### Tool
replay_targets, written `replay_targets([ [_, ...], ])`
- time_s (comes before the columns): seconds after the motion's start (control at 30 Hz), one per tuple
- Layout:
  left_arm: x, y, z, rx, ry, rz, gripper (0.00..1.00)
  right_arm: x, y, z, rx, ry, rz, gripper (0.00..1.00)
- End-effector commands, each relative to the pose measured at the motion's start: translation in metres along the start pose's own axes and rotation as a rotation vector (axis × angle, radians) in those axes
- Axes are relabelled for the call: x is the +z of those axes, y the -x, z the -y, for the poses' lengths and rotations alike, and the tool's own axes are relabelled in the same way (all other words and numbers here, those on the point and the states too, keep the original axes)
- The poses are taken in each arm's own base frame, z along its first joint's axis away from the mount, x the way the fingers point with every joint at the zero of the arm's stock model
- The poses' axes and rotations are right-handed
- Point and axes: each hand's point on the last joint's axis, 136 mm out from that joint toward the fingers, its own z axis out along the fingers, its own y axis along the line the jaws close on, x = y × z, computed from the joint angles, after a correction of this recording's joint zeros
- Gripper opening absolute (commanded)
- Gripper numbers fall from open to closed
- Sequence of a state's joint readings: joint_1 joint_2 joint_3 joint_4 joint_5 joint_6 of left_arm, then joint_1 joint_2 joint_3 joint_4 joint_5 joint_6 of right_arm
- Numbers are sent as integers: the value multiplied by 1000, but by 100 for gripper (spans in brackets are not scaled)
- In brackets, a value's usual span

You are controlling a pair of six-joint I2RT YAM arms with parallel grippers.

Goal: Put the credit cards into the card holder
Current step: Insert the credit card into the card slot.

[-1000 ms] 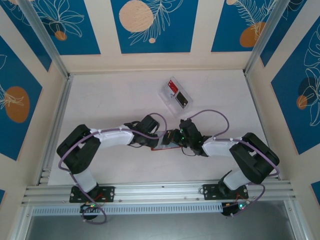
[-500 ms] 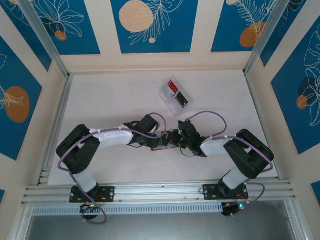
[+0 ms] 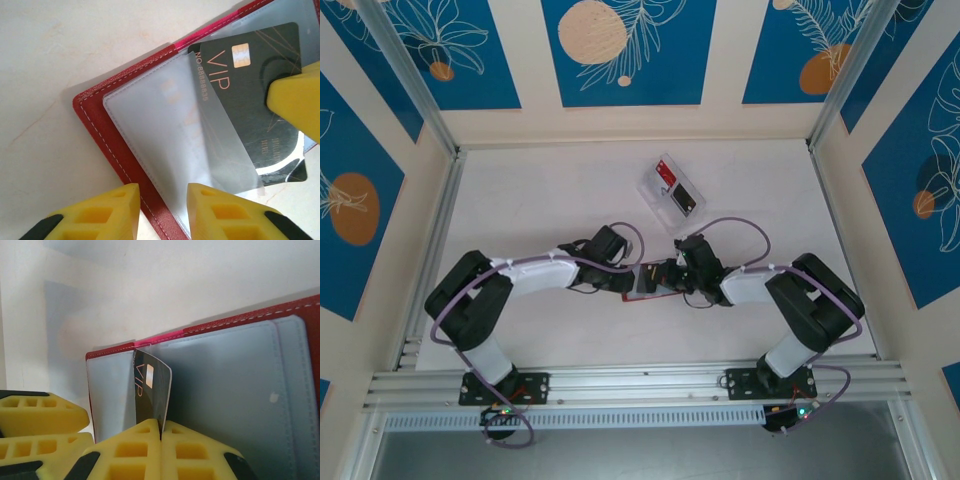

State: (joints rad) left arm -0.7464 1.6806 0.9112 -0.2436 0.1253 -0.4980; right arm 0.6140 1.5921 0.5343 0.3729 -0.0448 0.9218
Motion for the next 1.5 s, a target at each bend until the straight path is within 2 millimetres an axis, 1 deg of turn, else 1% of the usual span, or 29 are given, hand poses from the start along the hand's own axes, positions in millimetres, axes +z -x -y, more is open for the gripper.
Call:
replay_targets([
  [0.0, 9, -4, -3, -22, -9, -27, 27, 1, -37, 40, -2, -137, -163, 0],
  [0.17, 17, -6, -8, -26, 12, -45, 21, 1, -39, 43, -8, -145, -183, 0],
  [0.3, 19, -8, -11, -27, 24, -47, 17, -1, -42, 47, -4, -155, -192, 0],
  [0.47, 19, -11, -12, -30, 26, -51, 15, -5, -39, 51, 8, -159, -186, 0],
  [0.77, 19, -11, -12, -32, 22, -50, 15, -2, -44, 48, -2, -135, -226, 0],
  [1.03, 18, -13, -12, -33, 20, -51, 15, 9, -40, 42, -26, -117, -255, 0],
  [1.17, 18, -14, -13, -33, 20, -51, 16, 12, -36, 32, -29, -93, -254, 0],
  [1.27, 17, -14, -12, -34, 16, -48, 16, 16, -39, 25, -34, -79, -259, 0],
  [1.43, 15, -10, -8, -33, 4, -37, 17, 26, -50, 15, -39, -51, -280, 0],
  [1.47, 14, -9, -7, -33, 1, -36, 17, 27, -51, 14, -35, -43, -284, 2],
])
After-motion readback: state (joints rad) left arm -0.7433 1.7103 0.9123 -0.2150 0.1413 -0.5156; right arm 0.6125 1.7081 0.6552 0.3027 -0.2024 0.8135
